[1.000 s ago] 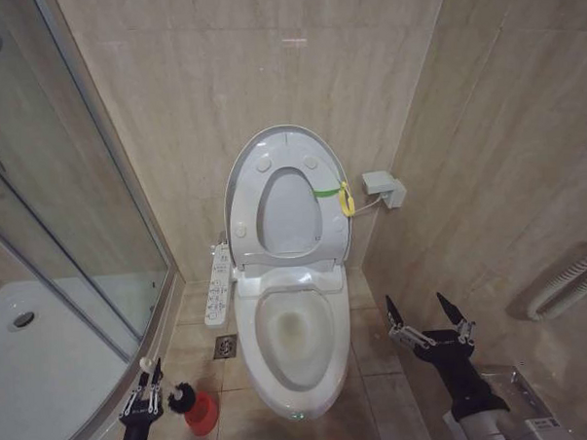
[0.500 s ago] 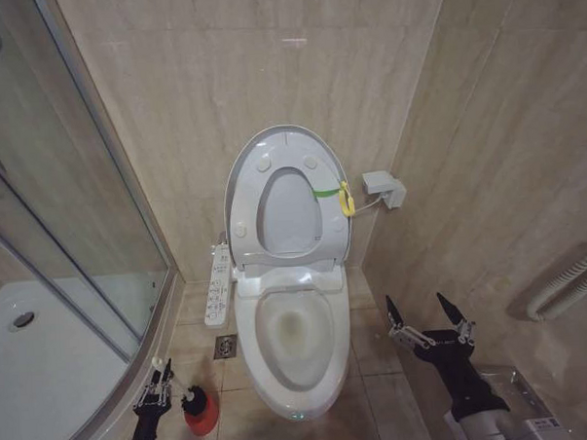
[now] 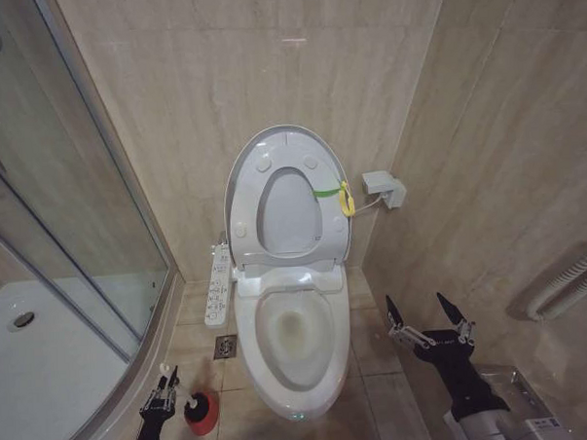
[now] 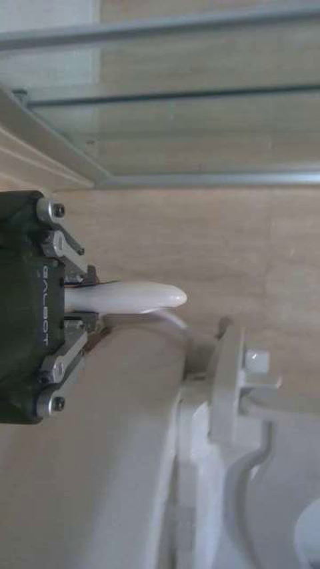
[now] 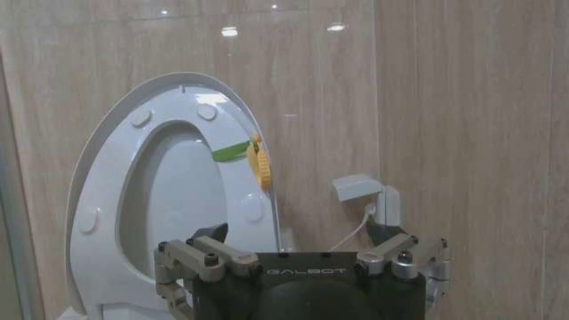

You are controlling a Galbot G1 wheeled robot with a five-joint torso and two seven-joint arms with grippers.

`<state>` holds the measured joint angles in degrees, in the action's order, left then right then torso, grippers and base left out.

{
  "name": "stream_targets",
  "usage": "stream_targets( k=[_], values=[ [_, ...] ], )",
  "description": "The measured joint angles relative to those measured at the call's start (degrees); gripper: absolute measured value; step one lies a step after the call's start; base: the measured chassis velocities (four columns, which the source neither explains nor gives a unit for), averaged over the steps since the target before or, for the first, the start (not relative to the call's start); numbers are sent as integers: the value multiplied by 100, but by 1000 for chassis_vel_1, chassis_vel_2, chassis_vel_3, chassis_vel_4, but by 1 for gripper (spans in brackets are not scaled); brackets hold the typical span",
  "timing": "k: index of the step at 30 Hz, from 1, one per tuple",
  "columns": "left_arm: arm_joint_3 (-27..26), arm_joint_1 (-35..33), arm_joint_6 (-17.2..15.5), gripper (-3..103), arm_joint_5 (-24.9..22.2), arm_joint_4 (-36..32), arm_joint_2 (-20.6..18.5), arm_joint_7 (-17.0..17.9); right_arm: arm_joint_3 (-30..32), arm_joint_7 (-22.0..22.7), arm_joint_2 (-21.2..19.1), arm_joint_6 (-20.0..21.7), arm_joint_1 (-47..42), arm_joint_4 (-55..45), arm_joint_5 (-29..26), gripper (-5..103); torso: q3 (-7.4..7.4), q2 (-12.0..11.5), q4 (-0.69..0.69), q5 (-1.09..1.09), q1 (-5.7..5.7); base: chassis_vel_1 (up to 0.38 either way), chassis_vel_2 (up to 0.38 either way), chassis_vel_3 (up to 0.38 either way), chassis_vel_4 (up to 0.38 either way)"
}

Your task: Open the toilet lid, clean the toilet bowl with a toilet brush, close the toilet lid, and flush.

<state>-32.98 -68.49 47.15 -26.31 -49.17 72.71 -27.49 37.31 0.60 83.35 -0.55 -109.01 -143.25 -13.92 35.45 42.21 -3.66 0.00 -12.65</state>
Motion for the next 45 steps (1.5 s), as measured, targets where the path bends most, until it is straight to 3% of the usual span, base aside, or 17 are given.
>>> stream_targets(
  k=[5,13,16,28,29,30,32,33,37,38,44,45],
  values=[
    [6,-10,0,19,419,123,-35,-20,0,0,0,0,0,0,0,100,0,0,0,0,0,0,0,0,0],
    [14,-8,14,19,511,327,-23,-53,0,0,0,0,0,0,0,100,-1,1,0,2,1,0,0,0,0],
    [-153,14,23,19,1018,404,16,-168,0,0,0,0,0,0,0,100,-2,2,-2,5,2,0,0,0,0],
    [19,-310,27,19,879,326,170,215,0,0,0,0,0,0,0,100,-1,2,1,4,2,0,0,0,0],
    [44,-350,-22,20,843,340,175,249,1,3,2,0,0,0,0,100,0,0,-6,-3,2,0,0,0,0],
    [51,-389,-14,20,798,329,194,261,-1,-3,-2,0,-3,0,0,100,3,-1,9,-19,-1,0,0,0,0],
    [50,-396,-25,20,765,320,192,286,1,0,-3,-2,2,-1,0,100,2,-1,1,-14,-1,0,0,0,0],
    [29,-408,-16,20,738,290,185,315,-1,-2,0,2,-2,1,0,100,1,-1,-1,2,0,0,0,0,0],
    [14,-444,-21,20,708,242,182,372,1,1,0,-1,0,0,0,100,1,-1,-1,-8,-1,0,0,0,0],
    [-1,-450,-20,53,699,219,177,375,0,-2,0,1,0,0,0,100,1,-1,-1,-2,0,0,0,0,0],
    [-40,-517,-20,53,694,95,172,376,0,-1,0,0,0,0,0,100,0,-1,0,0,0,0,0,0,0],
    [-56,-551,-21,79,706,26,178,396,0,0,0,0,0,1,0,100,0,0,0,0,0,0,0,0,0]
  ],
)
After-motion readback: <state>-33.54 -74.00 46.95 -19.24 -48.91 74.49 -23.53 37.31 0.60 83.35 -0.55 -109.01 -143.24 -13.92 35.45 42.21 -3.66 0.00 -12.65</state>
